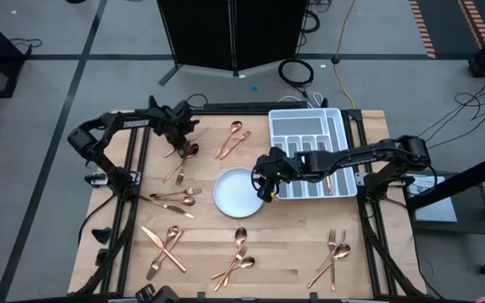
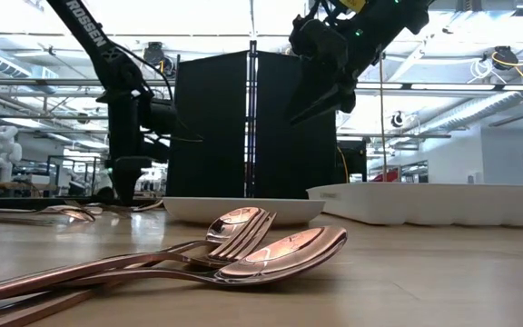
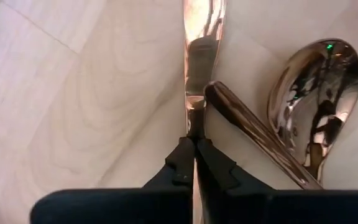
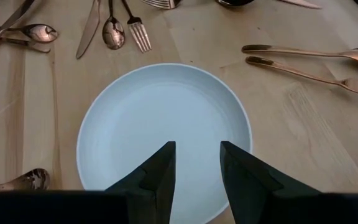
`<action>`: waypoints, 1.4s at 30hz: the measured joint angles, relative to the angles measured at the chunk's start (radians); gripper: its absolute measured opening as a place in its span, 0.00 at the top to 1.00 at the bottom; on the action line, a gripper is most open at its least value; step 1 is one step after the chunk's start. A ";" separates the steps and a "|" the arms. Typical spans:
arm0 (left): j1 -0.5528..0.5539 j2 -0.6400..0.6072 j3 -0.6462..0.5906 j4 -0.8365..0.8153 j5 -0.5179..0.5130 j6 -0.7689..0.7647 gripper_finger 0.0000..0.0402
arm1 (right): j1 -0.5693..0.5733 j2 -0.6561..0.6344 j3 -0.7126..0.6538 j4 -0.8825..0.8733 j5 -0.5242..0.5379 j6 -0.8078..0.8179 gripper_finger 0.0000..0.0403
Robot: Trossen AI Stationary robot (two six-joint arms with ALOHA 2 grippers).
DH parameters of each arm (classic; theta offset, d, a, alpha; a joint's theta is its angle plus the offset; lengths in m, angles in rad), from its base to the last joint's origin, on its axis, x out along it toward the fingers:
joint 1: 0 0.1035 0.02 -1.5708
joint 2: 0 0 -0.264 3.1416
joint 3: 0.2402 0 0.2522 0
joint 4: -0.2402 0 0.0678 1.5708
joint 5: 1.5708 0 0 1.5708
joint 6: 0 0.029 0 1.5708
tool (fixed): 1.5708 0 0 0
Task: Sort silverware
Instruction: Put the knife in the silverware tray
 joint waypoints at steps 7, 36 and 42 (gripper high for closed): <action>0.005 0.000 -0.001 0.030 -0.004 0.000 1.00 | 0.000 0.000 0.000 0.000 0.000 -0.001 0.71; -0.017 0.105 0.001 0.311 0.020 0.148 1.00 | -0.050 0.000 0.000 0.088 0.078 -0.072 0.71; -0.062 0.109 -0.001 0.333 -0.030 0.243 1.00 | -0.086 0.000 0.000 0.092 0.078 -0.084 0.71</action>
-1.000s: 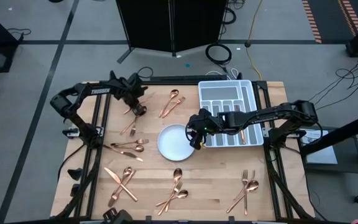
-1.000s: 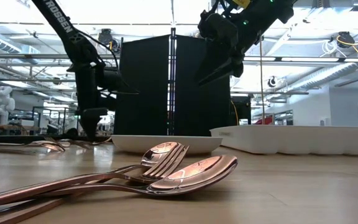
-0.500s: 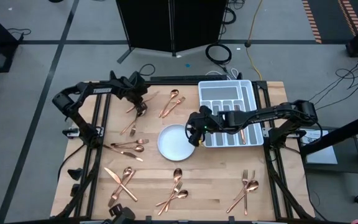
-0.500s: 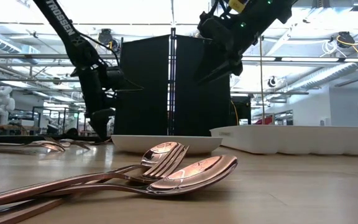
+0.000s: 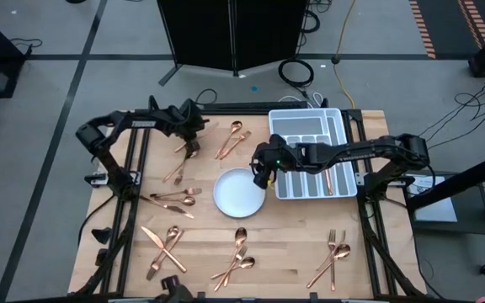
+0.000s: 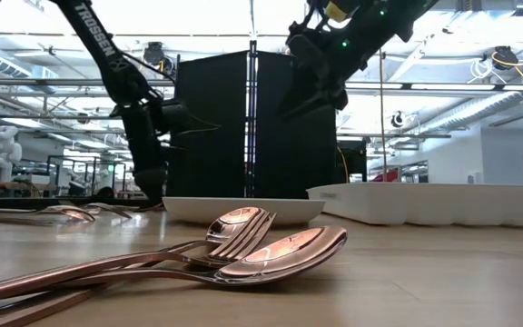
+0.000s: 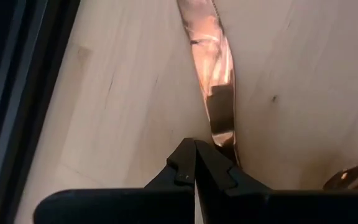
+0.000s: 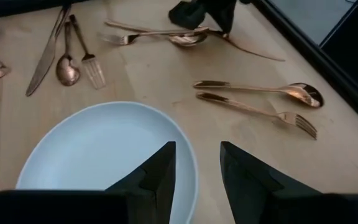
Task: Sort silverware
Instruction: Put the knife in the silverware tray
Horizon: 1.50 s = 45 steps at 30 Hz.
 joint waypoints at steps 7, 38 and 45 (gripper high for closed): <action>-0.061 0.002 -0.001 0.055 -0.029 0.026 1.00 | -0.036 0.000 0.000 0.022 -0.001 -0.005 0.71; -0.030 -0.485 -0.108 -0.178 -0.045 -0.171 1.00 | -0.135 0.008 0.000 0.066 -0.144 -0.136 0.71; -0.031 -0.443 -0.144 -0.193 -0.039 -0.184 0.98 | -0.159 0.045 0.000 0.098 -0.159 -0.132 0.71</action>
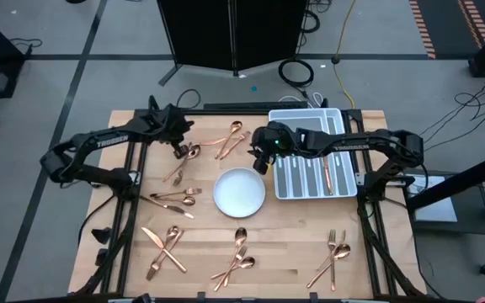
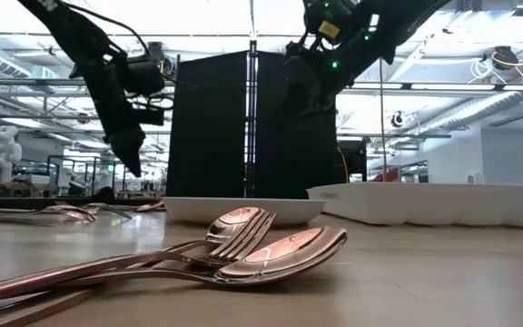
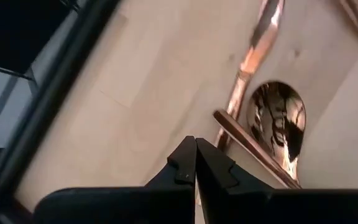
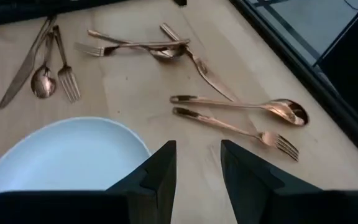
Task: Sort silverware
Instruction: Put the knife in the silverware tray
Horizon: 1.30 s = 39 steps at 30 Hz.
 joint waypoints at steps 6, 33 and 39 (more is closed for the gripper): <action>0.000 0.083 -0.001 -0.053 -0.034 0.073 0.85 | 0.003 0.061 0.000 -0.013 -0.003 0.027 0.71; 0.053 0.184 0.003 -0.142 -0.048 0.097 0.98 | 0.002 0.127 0.000 -0.016 -0.003 0.028 0.71; 0.052 0.187 0.003 -0.140 -0.045 0.104 1.00 | 0.002 0.127 0.000 -0.016 -0.003 0.028 0.71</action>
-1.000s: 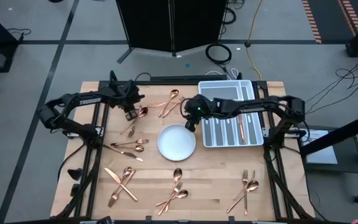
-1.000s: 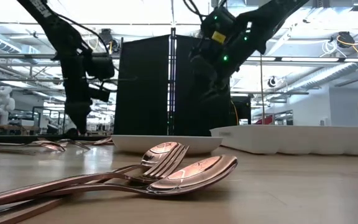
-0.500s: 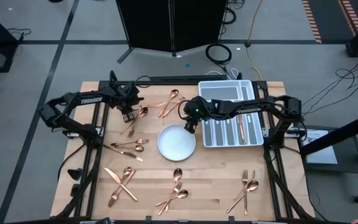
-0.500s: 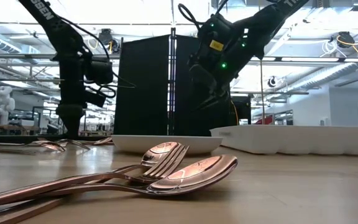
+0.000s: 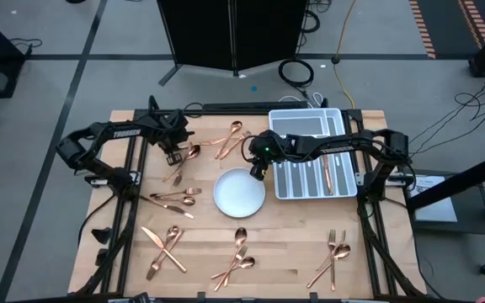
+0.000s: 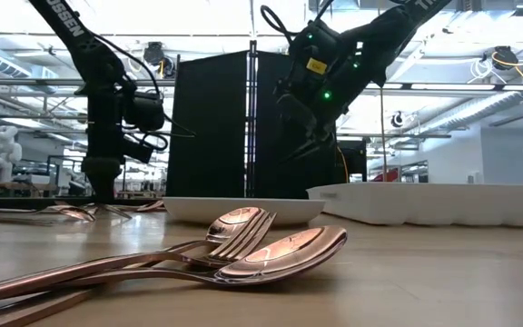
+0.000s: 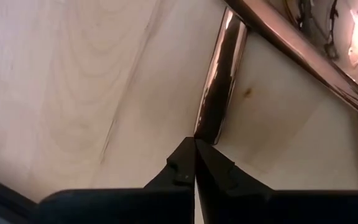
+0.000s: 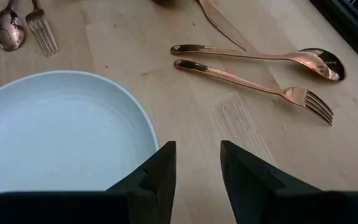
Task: Sort silverware
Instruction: Put the knife in the silverware tray
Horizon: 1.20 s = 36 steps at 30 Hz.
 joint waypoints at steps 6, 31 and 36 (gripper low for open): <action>0.000 0.000 0.000 -0.001 0.000 0.020 1.00 | 0.000 0.000 0.000 0.000 0.000 0.000 0.71; -0.001 -0.005 0.001 0.005 0.066 0.019 1.00 | 0.000 -0.001 0.000 -0.001 0.000 -0.008 0.71; -0.001 -0.006 0.002 0.005 0.061 0.019 1.00 | 0.000 -0.002 0.000 -0.001 0.000 -0.008 0.71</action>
